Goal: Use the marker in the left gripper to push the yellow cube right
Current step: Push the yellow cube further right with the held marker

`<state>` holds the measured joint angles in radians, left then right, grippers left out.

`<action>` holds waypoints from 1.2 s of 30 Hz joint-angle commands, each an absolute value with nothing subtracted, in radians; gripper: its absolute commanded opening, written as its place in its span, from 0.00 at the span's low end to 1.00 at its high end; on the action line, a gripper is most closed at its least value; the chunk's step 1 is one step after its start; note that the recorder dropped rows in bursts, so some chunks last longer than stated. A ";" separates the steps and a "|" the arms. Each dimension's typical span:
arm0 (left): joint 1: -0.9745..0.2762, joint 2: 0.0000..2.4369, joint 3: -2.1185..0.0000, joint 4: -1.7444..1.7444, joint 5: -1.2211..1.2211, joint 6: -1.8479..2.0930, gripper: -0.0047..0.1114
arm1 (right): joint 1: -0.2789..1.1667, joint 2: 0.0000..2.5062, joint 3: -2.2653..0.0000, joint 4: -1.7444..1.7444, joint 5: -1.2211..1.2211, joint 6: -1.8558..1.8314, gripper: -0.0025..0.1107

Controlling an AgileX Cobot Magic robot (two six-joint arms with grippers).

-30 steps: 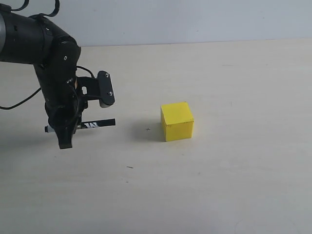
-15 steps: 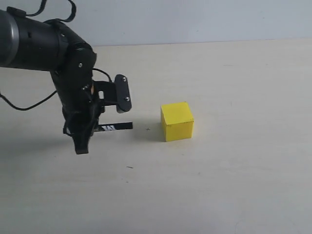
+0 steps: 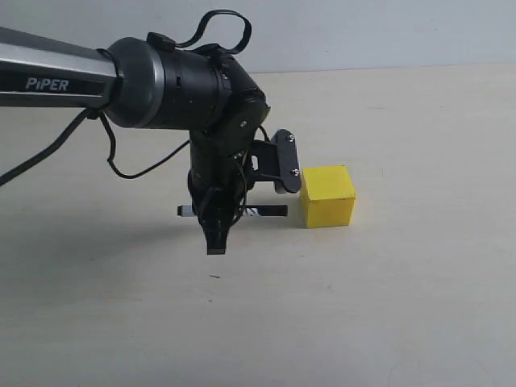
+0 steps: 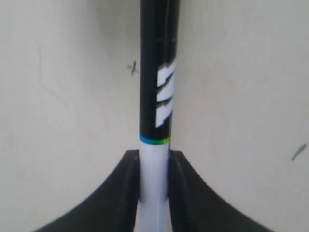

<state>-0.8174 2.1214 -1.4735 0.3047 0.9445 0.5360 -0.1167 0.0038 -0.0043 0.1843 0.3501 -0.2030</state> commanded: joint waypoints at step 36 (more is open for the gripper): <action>-0.919 2.217 -1.576 0.348 0.702 0.449 0.04 | -0.123 0.000 0.000 0.186 0.346 -0.204 0.02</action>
